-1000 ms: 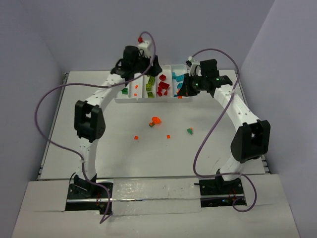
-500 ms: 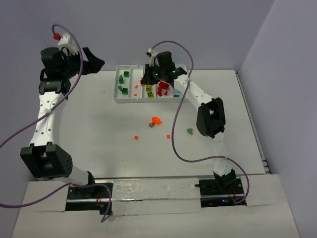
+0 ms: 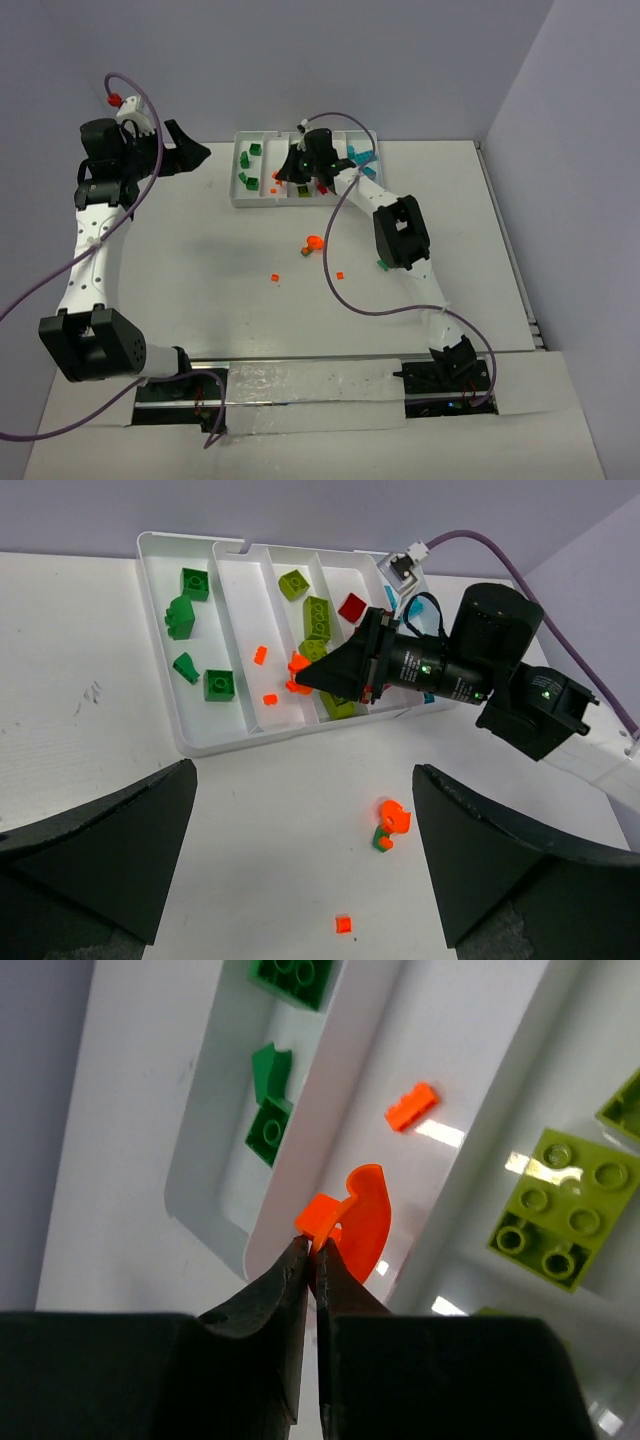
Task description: Sort the legos into containers by color
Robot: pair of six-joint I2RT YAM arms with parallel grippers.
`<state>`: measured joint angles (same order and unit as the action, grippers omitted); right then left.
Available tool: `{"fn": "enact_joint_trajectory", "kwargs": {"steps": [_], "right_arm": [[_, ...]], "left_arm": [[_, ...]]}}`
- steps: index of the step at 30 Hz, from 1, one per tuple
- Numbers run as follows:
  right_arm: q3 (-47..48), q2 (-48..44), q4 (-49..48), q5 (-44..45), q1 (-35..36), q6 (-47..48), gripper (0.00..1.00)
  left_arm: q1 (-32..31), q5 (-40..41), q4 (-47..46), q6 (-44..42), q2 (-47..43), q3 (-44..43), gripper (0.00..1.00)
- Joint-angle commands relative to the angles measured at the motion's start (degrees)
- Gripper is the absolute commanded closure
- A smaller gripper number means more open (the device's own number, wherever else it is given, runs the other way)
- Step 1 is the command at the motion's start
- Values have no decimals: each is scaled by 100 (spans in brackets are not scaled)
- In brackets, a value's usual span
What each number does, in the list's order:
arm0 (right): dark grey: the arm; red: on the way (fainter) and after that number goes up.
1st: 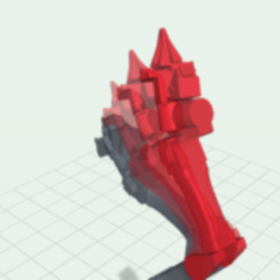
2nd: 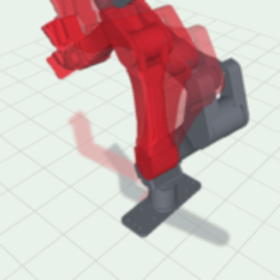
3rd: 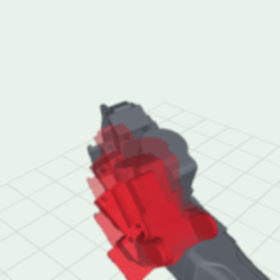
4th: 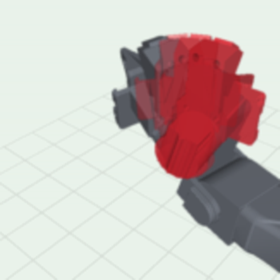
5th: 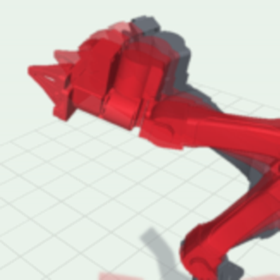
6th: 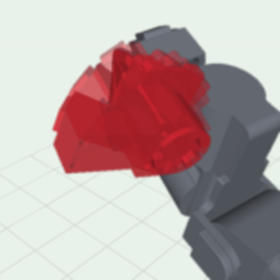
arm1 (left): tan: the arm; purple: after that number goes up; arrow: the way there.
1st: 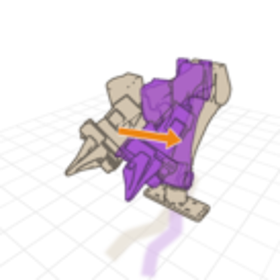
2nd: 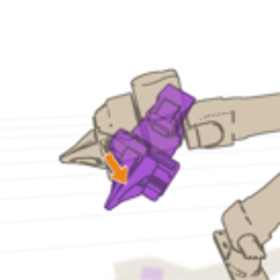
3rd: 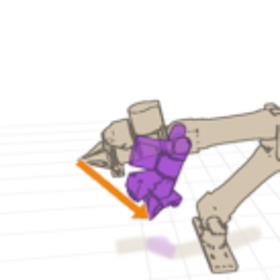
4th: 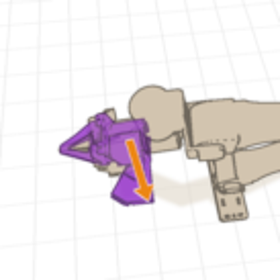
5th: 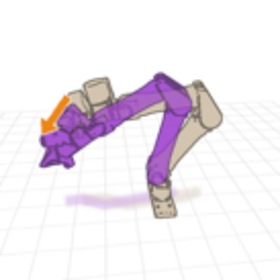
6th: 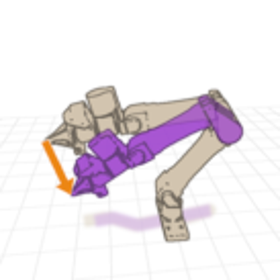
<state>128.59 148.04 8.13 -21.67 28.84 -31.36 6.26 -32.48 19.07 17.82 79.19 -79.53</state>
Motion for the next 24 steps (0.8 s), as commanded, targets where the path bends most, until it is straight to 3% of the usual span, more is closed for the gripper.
{"fn": "enact_joint_trajectory", "kwargs": {"steps": [1,4,7,12,16,24], "right_arm": [[424,166,-523,50,-13,-244,75],[512,191,-493,84,-19,-248,43],[514,131,-443,80,-1,-192,29],[219,-337,-240,-90,-7,4,27],[-453,-1573,324,-166,-10,683,28],[-3651,-4863,2085,1070,-102,2960,31]], "left_arm": [[15,-145,-199,67,-87,36,1],[21,-133,-219,52,-97,104,1],[19,-136,-211,29,-88,126,1],[15,-144,-262,16,-171,245,1],[24,-211,-515,95,-322,515,1],[-2,-152,-665,-171,-699,1042,1]]}}
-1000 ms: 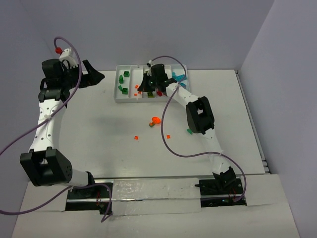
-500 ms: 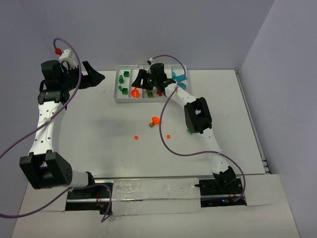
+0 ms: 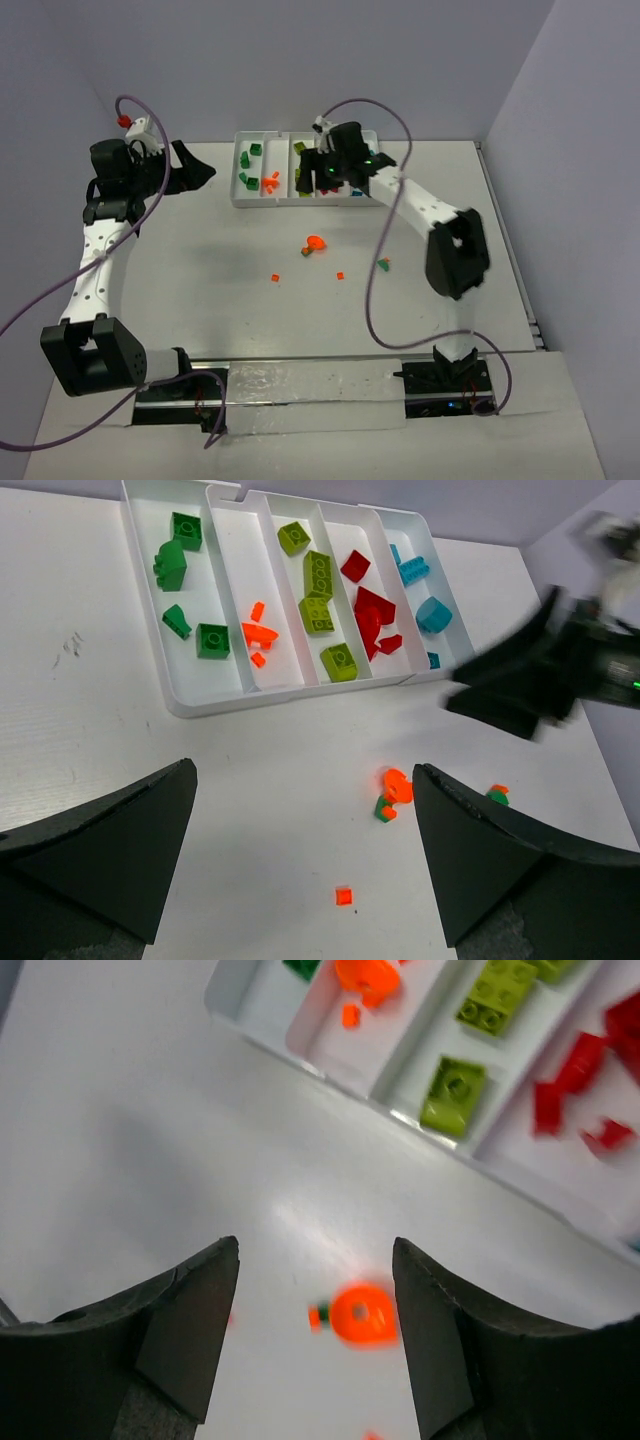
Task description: Sort the legos into containers by color
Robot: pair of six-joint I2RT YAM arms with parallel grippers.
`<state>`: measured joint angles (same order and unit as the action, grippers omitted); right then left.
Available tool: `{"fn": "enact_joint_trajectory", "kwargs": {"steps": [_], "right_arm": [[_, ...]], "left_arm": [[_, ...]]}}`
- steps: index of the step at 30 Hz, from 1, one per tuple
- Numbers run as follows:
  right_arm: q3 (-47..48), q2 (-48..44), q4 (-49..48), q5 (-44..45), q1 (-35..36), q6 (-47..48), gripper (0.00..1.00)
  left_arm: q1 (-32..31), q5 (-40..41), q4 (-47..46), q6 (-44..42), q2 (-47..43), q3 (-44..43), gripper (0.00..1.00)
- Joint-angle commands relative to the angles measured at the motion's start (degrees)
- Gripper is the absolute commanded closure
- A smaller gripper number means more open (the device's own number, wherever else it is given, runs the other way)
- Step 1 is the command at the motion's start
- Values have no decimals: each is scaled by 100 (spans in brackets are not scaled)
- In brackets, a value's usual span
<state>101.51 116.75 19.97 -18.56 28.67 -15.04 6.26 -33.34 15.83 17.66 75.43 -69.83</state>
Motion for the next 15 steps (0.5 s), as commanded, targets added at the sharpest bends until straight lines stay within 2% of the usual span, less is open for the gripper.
{"fn": "enact_joint_trajectory", "kwargs": {"steps": [1,2,5,7,12,15], "right_arm": [[-1317,-2197,1273,912,-121,1676,31],[-1826,-2420,1579,1185,-203,1788,32],[-2520,-2925,2228,1390,-420,1976,39],[-2953,-3120,2536,1504,-558,2106,48],[-3647,-3286,2704,1806,-590,2267,56],[-4031,-3094,2557,1943,-590,2251,58]], "left_arm": [[-2,-52,-329,-232,-352,118,1],[-2,-21,-346,-260,-390,219,1],[-19,-27,-413,-298,-441,385,1],[-37,-55,-440,-288,-464,437,1],[-81,-41,-423,-325,-469,479,1],[-82,-42,-433,-306,-476,515,1]]}}
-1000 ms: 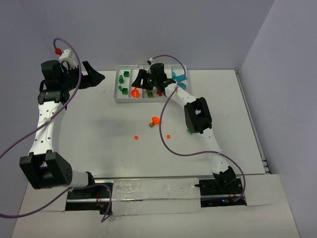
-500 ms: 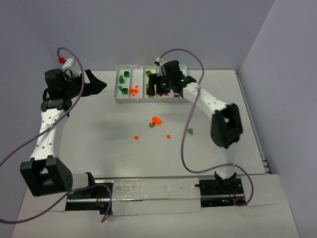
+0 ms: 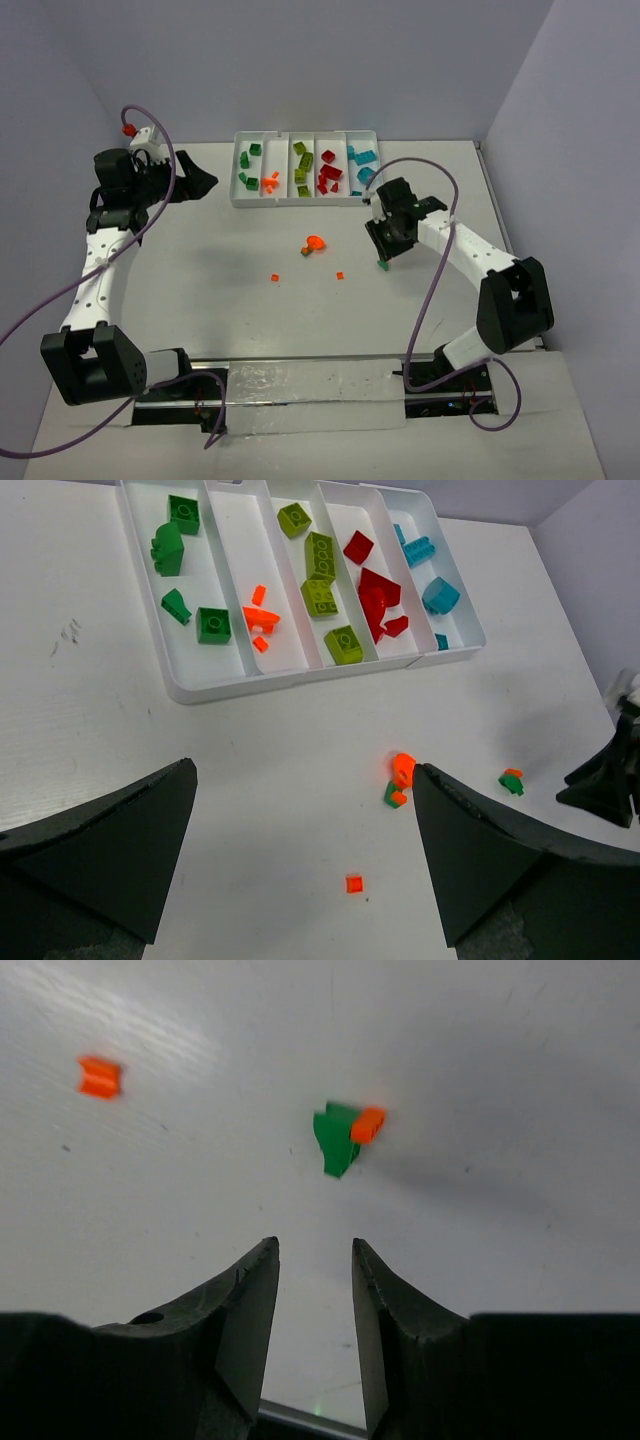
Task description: Sort the legos into containers by color
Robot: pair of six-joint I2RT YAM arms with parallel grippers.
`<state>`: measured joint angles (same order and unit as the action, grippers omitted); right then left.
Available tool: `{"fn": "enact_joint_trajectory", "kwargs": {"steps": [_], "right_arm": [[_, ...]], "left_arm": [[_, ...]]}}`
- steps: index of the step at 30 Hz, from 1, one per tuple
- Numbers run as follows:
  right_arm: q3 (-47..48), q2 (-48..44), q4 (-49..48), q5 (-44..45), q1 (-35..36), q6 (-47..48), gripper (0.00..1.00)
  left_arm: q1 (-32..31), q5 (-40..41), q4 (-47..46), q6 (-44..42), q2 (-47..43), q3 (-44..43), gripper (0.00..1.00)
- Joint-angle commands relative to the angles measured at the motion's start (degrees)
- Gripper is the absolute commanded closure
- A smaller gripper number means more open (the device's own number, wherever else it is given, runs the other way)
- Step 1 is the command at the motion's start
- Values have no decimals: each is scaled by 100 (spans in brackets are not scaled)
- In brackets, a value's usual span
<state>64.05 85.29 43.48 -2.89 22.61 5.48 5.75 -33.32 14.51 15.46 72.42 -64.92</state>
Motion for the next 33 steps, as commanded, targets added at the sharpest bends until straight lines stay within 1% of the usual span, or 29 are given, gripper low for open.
{"fn": "enact_joint_trajectory", "kwargs": {"steps": [1,4,6,16,30,33], "right_arm": [[-343,91,49,456,15,198,58],[-447,223,-206,617,16,172,58],[-472,473,-369,711,15,155,59],[-351,1120,-877,758,15,164,58],[-252,1420,-1192,639,25,325,56],[-238,1334,-1127,504,21,449,53]], "left_arm": [[-39,-51,-317,-78,-177,32,1],[-31,-43,-325,-71,-175,49,1],[-39,-25,-298,-114,-166,31,1],[-39,1,-299,-140,-83,23,1],[-39,-35,-299,-140,62,-38,1],[-39,-43,-267,-157,70,-59,1]]}}
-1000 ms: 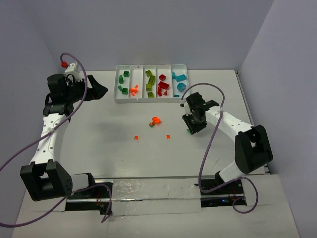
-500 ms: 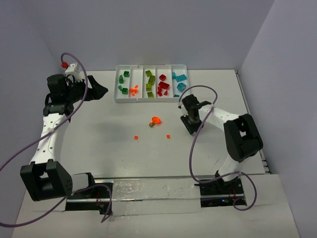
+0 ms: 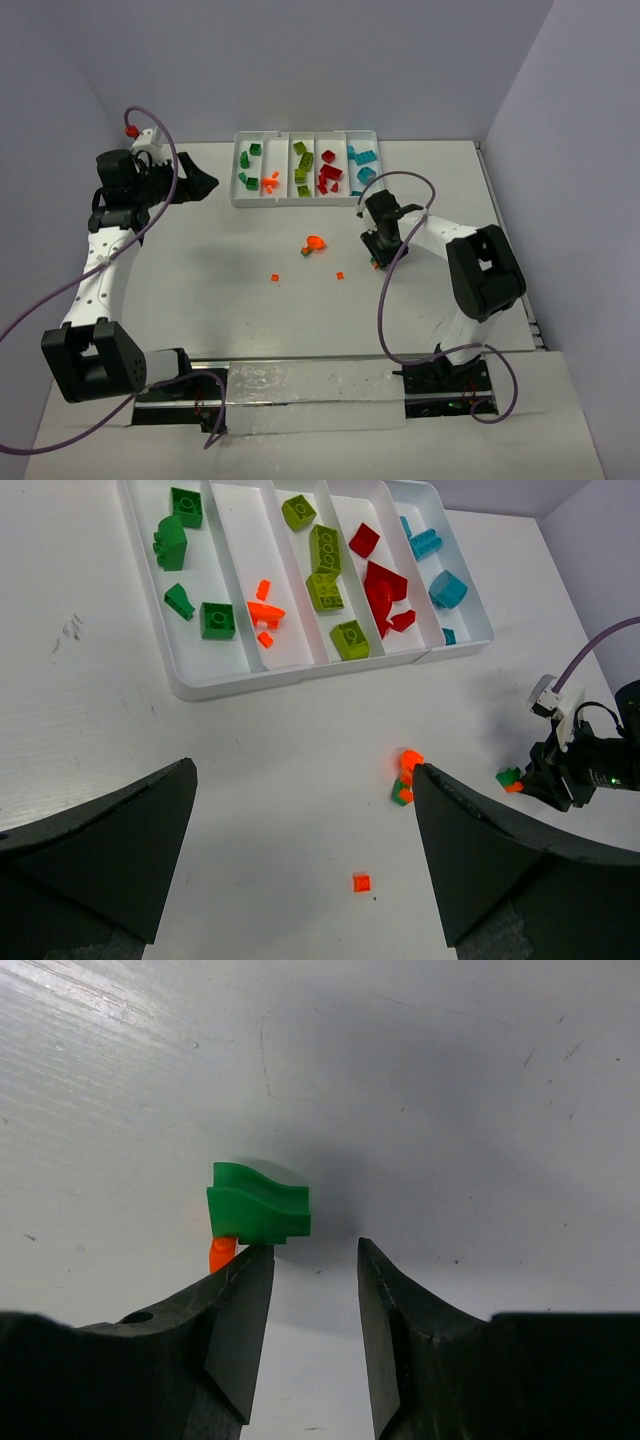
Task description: Sort the legos into containers by color
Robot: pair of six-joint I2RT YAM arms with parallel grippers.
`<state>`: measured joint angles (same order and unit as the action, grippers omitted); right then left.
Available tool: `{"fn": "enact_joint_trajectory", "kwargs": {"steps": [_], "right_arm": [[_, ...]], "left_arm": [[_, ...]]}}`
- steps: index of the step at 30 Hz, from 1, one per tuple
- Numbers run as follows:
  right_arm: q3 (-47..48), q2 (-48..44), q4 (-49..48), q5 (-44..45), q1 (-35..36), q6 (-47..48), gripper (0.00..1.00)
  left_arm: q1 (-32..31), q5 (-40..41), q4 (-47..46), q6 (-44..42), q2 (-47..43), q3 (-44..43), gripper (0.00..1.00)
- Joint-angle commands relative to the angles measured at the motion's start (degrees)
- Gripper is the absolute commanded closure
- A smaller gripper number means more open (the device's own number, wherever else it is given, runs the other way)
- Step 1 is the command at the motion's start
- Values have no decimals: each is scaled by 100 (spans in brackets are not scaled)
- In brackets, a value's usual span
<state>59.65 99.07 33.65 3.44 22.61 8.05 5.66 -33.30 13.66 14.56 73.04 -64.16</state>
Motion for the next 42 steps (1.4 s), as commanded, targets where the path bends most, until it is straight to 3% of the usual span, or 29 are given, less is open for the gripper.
{"fn": "enact_joint_trajectory", "kwargs": {"steps": [1,6,14,22,42], "right_arm": [[198,-96,-108,-151,17,241,53],[73,-421,124,-177,-42,434,55],[174,-1021,763,-982,-143,413,68],[513,-560,869,-1414,-98,-350,66],[544,14,383,-1063,45,-603,61]], "left_arm": [[-30,-45,-174,-67,9,-139,1],[-30,-49,-122,-94,13,-149,1],[-30,-104,-130,-64,62,-123,1],[-29,-98,-74,-42,61,-193,1],[-30,-107,-92,-23,70,-176,1]]}}
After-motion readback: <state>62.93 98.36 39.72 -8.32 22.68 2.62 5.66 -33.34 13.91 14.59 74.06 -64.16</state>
